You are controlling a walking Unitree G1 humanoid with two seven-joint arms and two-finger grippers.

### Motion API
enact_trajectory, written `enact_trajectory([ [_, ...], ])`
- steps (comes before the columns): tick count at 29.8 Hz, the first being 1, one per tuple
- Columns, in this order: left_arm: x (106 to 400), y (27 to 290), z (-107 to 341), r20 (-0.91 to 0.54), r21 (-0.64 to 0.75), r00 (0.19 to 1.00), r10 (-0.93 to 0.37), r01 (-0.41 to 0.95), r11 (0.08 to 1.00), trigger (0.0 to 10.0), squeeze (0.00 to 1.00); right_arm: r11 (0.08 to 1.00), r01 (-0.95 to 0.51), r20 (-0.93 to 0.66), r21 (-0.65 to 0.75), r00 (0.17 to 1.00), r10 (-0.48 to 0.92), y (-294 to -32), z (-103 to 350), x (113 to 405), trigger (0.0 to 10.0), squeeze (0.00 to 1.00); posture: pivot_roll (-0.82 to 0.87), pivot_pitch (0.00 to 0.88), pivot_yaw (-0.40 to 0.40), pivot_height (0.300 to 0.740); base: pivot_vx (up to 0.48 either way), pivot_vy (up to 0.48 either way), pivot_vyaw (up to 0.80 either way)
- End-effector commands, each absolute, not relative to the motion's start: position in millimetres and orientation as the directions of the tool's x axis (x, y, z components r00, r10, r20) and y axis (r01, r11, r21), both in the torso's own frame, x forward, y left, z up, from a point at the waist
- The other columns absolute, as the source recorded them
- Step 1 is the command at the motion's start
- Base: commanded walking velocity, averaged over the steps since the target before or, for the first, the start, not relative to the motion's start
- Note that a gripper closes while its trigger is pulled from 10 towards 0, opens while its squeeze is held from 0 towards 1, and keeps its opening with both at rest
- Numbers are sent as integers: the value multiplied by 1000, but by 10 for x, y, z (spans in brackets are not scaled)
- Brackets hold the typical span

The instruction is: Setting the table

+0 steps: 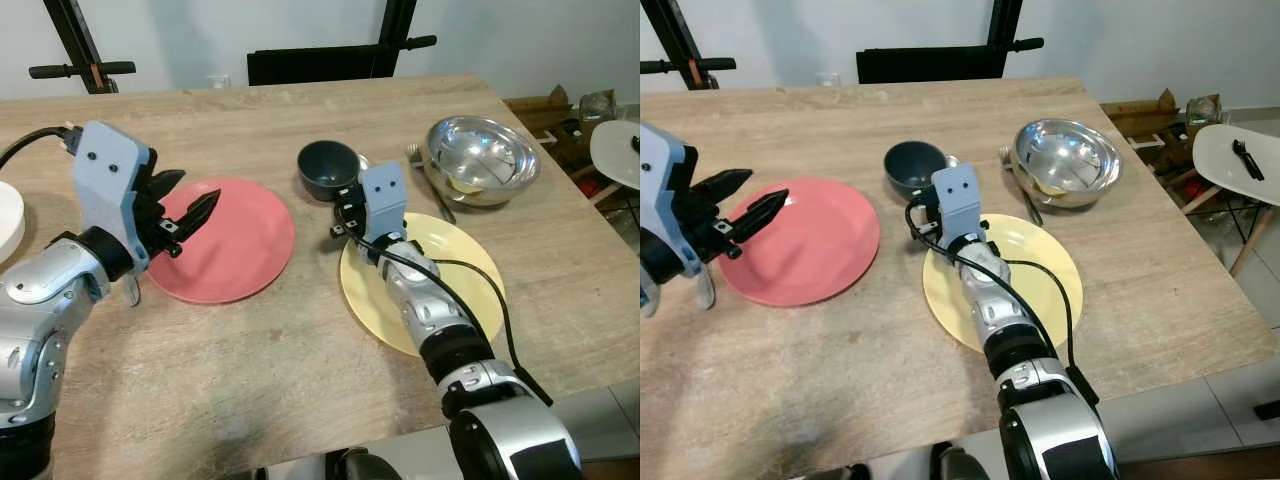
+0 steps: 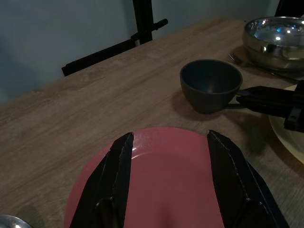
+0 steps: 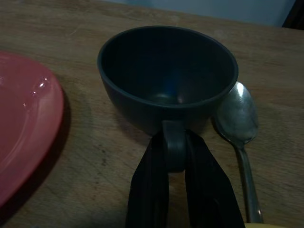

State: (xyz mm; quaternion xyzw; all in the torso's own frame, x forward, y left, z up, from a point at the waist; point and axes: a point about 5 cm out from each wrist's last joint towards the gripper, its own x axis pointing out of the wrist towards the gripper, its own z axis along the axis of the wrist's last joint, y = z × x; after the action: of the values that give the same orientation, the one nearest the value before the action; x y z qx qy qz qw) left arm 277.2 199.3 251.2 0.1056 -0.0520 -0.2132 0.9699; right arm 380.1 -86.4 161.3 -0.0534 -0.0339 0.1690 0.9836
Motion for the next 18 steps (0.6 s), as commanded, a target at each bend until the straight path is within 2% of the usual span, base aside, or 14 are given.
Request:
enact_trajectory([
  [1,2763,1987,2451,29,208,903,-429,414,886,10000,169,941,-321,59,-108,943,329,-894,1632,3818,10000,702,98,105,40,740,0,0,0],
  [2,2764,1986,2449,29,208,903,-429,414,886,10000,169,941,-321,60,-107,943,328,-898,1633,3819,10000,702,98,105,40,740,0,0,0],
  [3,2770,1981,2441,29,206,903,-428,414,887,10000,169,943,-318,67,-101,943,325,-913,1642,3822,10000,1000,94,102,41,740,0,0,0],
  [8,2782,1972,2433,29,203,903,-429,415,887,10000,169,944,-317,89,-92,942,325,-922,1678,3826,10000,1000,89,101,42,740,0,0,0],
  [12,2803,1955,2402,28,193,903,-429,416,889,10000,165,951,-295,177,-89,935,307,-965,1847,3821,10000,984,81,95,45,740,0,0,0],
  [13,2807,1948,2390,27,190,903,-429,416,889,10000,169,955,-283,215,-82,931,295,-992,1920,3803,10000,0,81,90,51,740,0,0,0],
  [16,2810,1944,2382,26,188,903,-429,417,889,10000,165,958,-276,240,-78,928,287,-1010,1965,3789,10000,0,81,90,51,740,0,0,0],
  [18,2828,1896,2349,31,172,907,-419,409,896,10000,165,970,-239,337,-42,911,239,-1125,2127,3654,10000,0,75,78,64,740,0,0,0],
])
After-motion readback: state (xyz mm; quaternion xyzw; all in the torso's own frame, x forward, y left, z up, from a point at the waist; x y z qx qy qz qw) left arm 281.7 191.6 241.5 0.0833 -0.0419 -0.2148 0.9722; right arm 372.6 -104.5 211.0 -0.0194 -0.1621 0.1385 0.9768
